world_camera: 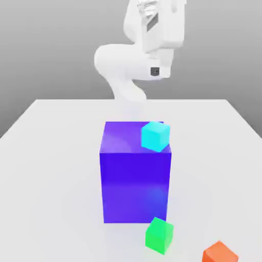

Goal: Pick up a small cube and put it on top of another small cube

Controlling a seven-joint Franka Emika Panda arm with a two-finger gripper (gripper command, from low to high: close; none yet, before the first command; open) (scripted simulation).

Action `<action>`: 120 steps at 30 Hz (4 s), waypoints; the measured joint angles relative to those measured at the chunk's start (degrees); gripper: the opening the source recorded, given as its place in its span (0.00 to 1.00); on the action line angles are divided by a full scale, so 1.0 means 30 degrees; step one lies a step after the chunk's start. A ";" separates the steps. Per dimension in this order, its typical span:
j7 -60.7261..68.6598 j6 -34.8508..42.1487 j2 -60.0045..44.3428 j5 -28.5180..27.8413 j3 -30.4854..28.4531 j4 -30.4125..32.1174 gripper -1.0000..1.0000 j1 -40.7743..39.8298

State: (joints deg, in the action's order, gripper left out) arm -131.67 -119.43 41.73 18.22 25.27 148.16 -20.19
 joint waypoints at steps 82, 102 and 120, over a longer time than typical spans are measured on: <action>0.1981 -0.7368 -2.5289 -1.8395 0.5859 -0.9047 1.00 0.4334; 0.6417 -0.5974 -2.7416 -1.9036 0.5321 -1.2192 0.00 0.3865; 1.8008 -1.0682 -1.7182 -1.1674 0.9739 -0.0483 0.00 -0.9173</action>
State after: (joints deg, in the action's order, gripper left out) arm -77.64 -151.48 -9.81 -16.80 54.48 146.71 -47.71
